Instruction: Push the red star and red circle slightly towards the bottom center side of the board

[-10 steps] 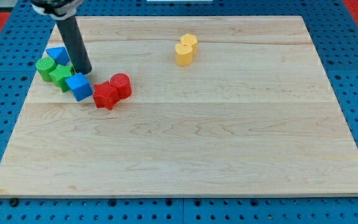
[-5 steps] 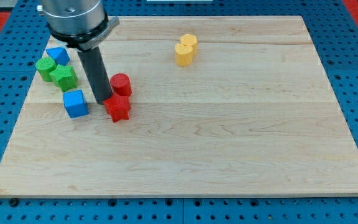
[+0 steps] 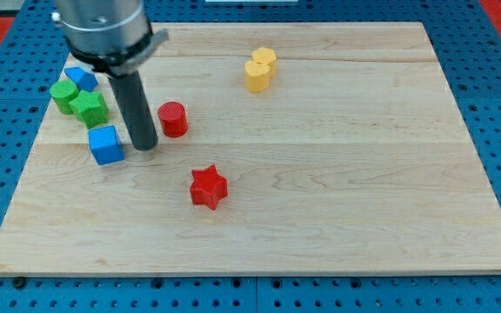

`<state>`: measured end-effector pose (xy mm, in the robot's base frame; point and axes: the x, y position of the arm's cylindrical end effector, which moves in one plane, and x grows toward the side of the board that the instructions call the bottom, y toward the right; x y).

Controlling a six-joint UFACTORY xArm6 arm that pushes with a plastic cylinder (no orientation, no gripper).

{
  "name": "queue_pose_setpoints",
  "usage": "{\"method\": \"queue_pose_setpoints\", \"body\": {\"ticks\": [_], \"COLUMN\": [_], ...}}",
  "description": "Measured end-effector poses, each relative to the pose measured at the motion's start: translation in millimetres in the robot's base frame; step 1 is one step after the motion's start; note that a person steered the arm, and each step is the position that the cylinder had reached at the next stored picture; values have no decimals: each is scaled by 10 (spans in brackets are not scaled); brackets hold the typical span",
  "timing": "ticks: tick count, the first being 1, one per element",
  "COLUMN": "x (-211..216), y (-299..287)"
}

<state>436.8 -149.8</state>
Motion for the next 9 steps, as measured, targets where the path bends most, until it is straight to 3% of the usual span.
{"method": "queue_pose_setpoints", "body": {"ticks": [1,3,5,6,8,9], "x": [-539,-280,-439,-376,445,452], "y": [174,714,967,998,997,997]}}
